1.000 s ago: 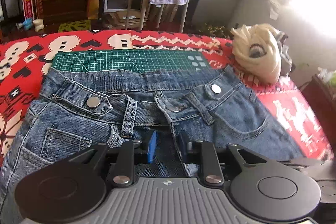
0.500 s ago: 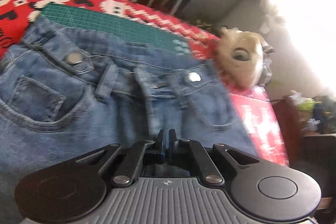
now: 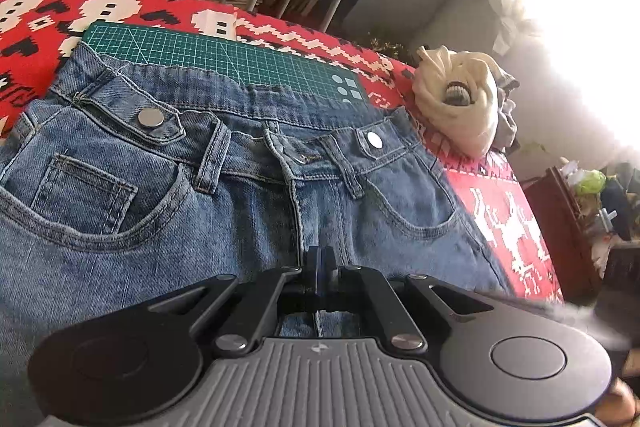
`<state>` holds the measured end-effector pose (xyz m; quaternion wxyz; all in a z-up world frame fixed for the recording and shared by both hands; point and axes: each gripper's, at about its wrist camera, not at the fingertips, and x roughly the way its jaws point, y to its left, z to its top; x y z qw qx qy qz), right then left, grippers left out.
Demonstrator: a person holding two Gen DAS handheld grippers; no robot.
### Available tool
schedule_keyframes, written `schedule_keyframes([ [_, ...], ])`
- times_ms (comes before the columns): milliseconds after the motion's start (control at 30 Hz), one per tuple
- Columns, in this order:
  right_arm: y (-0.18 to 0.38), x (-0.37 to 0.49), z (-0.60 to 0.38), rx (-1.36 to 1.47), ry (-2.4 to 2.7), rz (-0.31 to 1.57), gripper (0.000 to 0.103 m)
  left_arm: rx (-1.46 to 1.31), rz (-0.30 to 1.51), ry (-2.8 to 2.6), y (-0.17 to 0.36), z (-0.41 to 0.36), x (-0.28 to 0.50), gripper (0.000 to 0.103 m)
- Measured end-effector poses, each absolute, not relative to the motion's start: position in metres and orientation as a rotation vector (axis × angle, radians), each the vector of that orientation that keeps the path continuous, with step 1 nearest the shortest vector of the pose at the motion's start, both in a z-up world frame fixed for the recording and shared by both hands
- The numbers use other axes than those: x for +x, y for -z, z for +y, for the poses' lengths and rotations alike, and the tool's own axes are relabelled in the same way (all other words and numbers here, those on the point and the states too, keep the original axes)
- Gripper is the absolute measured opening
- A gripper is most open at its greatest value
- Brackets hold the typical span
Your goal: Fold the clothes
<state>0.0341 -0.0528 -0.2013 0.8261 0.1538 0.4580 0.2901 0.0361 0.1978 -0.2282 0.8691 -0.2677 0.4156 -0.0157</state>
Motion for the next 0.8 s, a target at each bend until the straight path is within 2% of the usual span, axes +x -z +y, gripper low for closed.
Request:
schedule_keyframes([
  [633, 0.208, 0.107, -0.058, 0.350, -0.461, 0.945, 0.000, -0.651, 0.842, 0.046, 0.236, 0.207, 0.032, 0.003],
  [700, 0.202, 0.102, -0.056, 0.318, -0.472, 0.924, 0.003, -0.653, 0.837, 0.045, 0.236, 0.206, 0.031, 0.003],
  [800, 0.192, 0.090, -0.049, 0.210, -0.485, 0.890, 0.003, -0.654, 0.836, 0.043, 0.236, 0.206, 0.031, 0.003],
])
